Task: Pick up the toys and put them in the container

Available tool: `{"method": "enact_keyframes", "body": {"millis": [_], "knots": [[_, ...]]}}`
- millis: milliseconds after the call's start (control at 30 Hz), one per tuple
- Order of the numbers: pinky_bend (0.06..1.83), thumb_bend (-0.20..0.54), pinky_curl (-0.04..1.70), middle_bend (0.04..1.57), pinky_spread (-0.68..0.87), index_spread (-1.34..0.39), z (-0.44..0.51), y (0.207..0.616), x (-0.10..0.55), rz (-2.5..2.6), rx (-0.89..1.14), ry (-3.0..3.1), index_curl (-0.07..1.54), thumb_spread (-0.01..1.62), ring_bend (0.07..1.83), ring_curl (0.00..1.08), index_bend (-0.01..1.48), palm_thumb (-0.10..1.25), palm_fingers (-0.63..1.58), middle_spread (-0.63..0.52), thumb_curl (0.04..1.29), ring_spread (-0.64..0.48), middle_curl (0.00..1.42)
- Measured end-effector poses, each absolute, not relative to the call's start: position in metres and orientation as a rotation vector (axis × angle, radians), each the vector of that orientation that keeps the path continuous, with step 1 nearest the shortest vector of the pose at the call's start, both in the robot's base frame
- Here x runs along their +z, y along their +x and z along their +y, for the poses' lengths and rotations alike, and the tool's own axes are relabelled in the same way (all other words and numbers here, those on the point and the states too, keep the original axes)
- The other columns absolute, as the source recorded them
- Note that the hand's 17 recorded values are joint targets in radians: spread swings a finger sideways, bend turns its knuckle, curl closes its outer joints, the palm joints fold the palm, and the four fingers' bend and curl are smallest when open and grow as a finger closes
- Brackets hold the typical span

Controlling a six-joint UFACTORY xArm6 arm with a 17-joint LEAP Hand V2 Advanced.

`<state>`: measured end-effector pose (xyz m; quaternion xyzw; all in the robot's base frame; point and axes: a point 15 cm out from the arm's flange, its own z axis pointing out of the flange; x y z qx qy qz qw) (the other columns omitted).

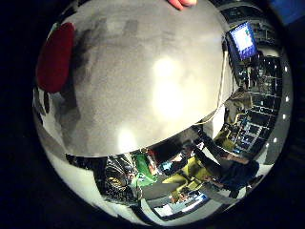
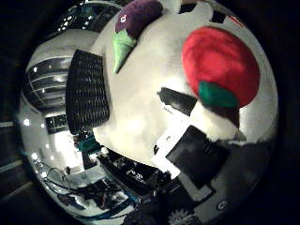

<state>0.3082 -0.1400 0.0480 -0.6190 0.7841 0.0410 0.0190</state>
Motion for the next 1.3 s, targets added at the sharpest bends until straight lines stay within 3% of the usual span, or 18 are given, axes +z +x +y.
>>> {"method": "enact_keyframes", "body": {"millis": [67, 133, 267, 433, 633, 1000, 1300], "knots": [[0.52, -0.01, 0.24, 0.53, -0.24, -0.44, -0.14, 0.31, 0.049, 2.433, 0.13, -1.922, 0.31, 0.98, 0.82, 0.3, 0.23, 0.73, 1.3, -0.23, 0.32, -0.28, 0.4], [0.66, -0.018, 0.3, 0.74, -0.41, -0.45, -0.14, 0.31, 0.05, 2.429, 0.133, -1.934, 0.41, 0.97, 0.9, 0.36, 0.42, 0.76, 1.48, -0.23, 0.33, -0.28, 0.48], [0.91, -0.019, 0.42, 0.98, -0.45, -0.37, -0.143, 0.312, 0.055, 2.418, 0.103, -1.949, 0.57, 0.96, 1.09, 0.45, 0.75, 0.79, 1.46, -0.19, 0.34, -0.25, 0.57], [1.11, -0.01, 0.52, 1.14, -0.38, -0.29, -0.149, 0.325, 0.089, 2.388, -0.01, -1.934, 0.67, 0.95, 1.25, 0.52, 0.97, 0.87, 1.36, -0.15, 0.36, -0.21, 0.62], [1.2, -0.017, 0.59, 1.22, -0.31, -0.24, -0.126, 0.318, 0.152, 2.328, -0.005, -1.976, 0.69, 0.95, 1.33, 0.54, 1.06, 0.93, 1.29, -0.13, 0.39, -0.19, 0.63], [1.22, -0.021, 0.64, 1.27, -0.28, -0.2, 0.005, 0.357, 0.328, 1.954, -0.194, -2.14, 0.68, 0.95, 1.37, 0.54, 1.12, 0.97, 1.26, -0.12, 0.44, -0.18, 0.61], [1.21, -0.022, 0.65, 1.29, -0.28, -0.2, 0.157, 0.35, 0.368, 1.617, -0.199, -2.274, 0.66, 0.95, 1.38, 0.54, 1.14, 0.97, 1.25, -0.12, 0.45, -0.18, 0.6]]}}
